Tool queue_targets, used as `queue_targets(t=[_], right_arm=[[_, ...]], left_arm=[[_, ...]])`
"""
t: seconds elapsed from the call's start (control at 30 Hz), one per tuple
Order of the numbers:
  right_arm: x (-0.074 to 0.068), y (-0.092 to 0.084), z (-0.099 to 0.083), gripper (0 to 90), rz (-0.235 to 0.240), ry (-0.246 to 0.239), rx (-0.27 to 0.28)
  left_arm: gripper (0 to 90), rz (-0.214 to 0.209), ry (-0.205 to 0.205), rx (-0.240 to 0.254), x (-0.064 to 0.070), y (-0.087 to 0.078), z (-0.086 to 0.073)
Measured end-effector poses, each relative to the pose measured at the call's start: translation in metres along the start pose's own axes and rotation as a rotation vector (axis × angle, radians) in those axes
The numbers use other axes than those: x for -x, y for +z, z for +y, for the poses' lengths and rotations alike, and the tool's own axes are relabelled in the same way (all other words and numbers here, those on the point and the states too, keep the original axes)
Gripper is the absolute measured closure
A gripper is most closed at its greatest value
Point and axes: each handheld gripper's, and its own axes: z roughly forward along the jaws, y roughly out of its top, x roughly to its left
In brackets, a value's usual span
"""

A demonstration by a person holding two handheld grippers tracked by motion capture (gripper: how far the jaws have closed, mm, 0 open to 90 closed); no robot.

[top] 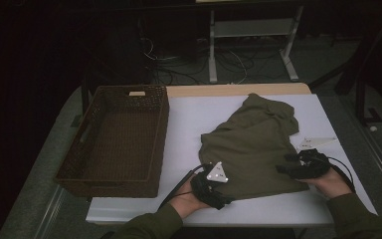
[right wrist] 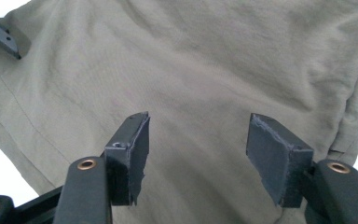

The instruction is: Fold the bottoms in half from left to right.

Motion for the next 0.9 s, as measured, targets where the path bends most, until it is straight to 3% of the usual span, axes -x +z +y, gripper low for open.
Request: queue_targets(t=[0.13, 0.23, 0.43, 0.53, 0.67, 0.9], right_arm=[[0.0, 0.0, 0.0, 39.1, 0.0, -0.001, -0.001], [0.0, -0.001, 0.0, 39.3, 0.001, 0.0, 0.003], [-0.002, -0.003, 0.001, 41.6, 0.006, -0.006, 0.009], [-0.006, -0.007, 0.002, 43.5, 0.021, -0.033, 0.013], [-0.018, -0.011, 0.005, 44.9, 0.076, -0.085, 0.014], [-0.044, -0.001, -0.002, 42.3, 0.157, -0.174, -0.042]], left_arm=[[39.6, 0.028, 0.019, -0.005, 0.003, 0.0, 0.001], [57.4, 0.032, 0.012, 0.001, 0.0, -0.001, 0.001], [83.3, 0.044, 0.015, -0.003, -0.007, -0.002, 0.002], [85.9, 0.029, -0.022, 0.006, -0.012, -0.005, 0.002], [86.0, 0.033, -0.065, 0.016, -0.023, -0.016, -0.003], [86.0, 0.051, -0.115, 0.031, -0.036, -0.03, -0.009]])
